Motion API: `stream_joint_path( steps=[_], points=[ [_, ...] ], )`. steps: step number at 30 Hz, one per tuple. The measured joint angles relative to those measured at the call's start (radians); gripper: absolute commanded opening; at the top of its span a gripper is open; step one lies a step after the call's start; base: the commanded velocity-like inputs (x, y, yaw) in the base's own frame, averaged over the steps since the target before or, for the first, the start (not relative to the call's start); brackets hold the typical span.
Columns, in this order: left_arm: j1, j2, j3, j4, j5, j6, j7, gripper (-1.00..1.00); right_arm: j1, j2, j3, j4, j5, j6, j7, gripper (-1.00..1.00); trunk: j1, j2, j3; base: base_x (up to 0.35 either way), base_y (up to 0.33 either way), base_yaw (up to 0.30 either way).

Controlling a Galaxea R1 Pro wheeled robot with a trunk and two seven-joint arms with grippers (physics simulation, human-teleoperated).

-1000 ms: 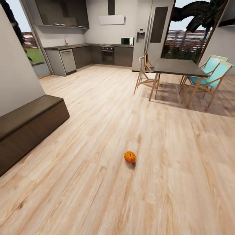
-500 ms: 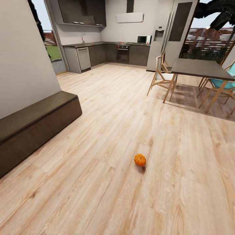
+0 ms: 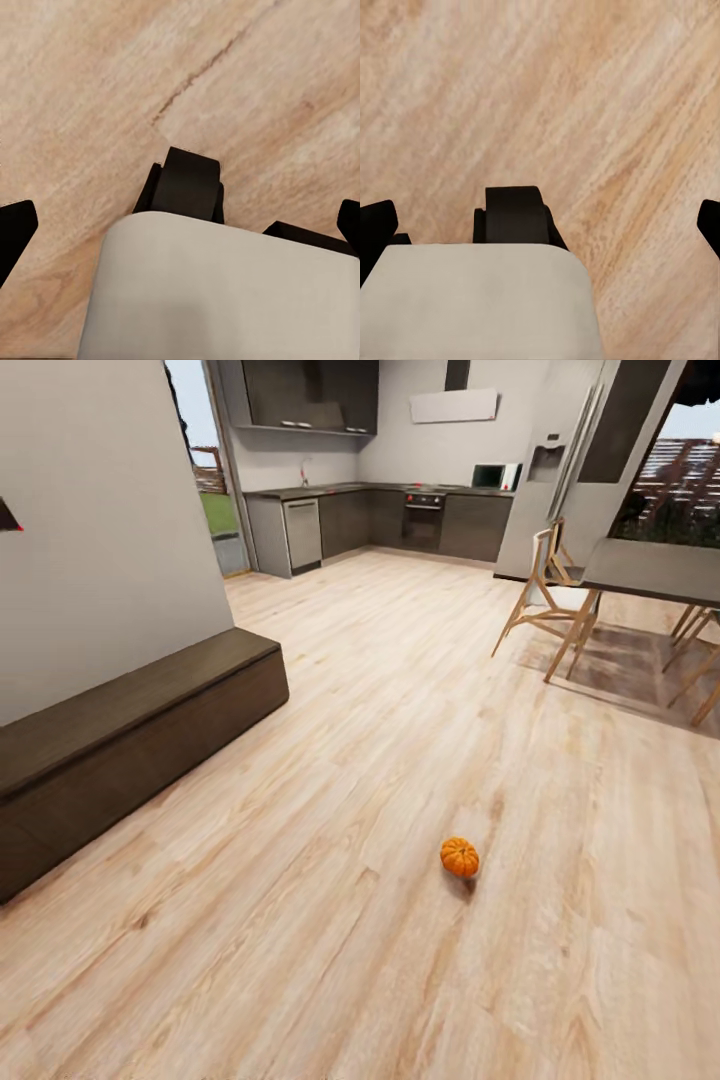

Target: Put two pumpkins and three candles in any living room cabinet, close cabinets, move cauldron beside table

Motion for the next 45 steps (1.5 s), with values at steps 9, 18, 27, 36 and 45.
stream_joint_path(
  steps=[9, 18, 27, 36, 45],
  points=[
    [0.000, 0.003, 0.000, 0.000, -0.002, 0.000, -0.002, 1.00, 0.000, -0.001, 0.000, 0.000, 0.001, 0.000, 0.000, 1.00, 0.000, 0.000, -0.006, 0.137, -0.031, 0.259],
    [0.001, 0.002, 0.000, -0.001, -0.003, 0.000, -0.004, 1.00, 0.000, -0.002, 0.000, 0.000, 0.002, 0.000, 0.000, 1.00, 0.000, 0.000, -0.013, 0.324, -0.007, 0.263],
    [0.002, 0.002, 0.000, -0.001, -0.003, 0.000, -0.004, 1.00, 0.000, -0.008, 0.000, 0.001, 0.001, 0.007, 0.002, 1.00, 0.000, 0.000, -0.016, 0.329, 0.000, 0.100],
    [0.002, 0.002, 0.000, -0.001, -0.002, 0.000, -0.004, 1.00, 0.000, -0.007, -0.001, -0.001, 0.000, 0.001, -0.001, 1.00, 0.000, 0.000, -0.016, 0.326, 0.000, 0.016],
    [0.002, 0.003, 0.000, 0.000, -0.001, 0.000, -0.004, 1.00, 0.000, -0.003, 0.000, -0.002, 0.002, 0.000, 0.000, 1.00, 0.000, 0.000, -0.025, 0.259, 0.000, 0.208]
  ],
)
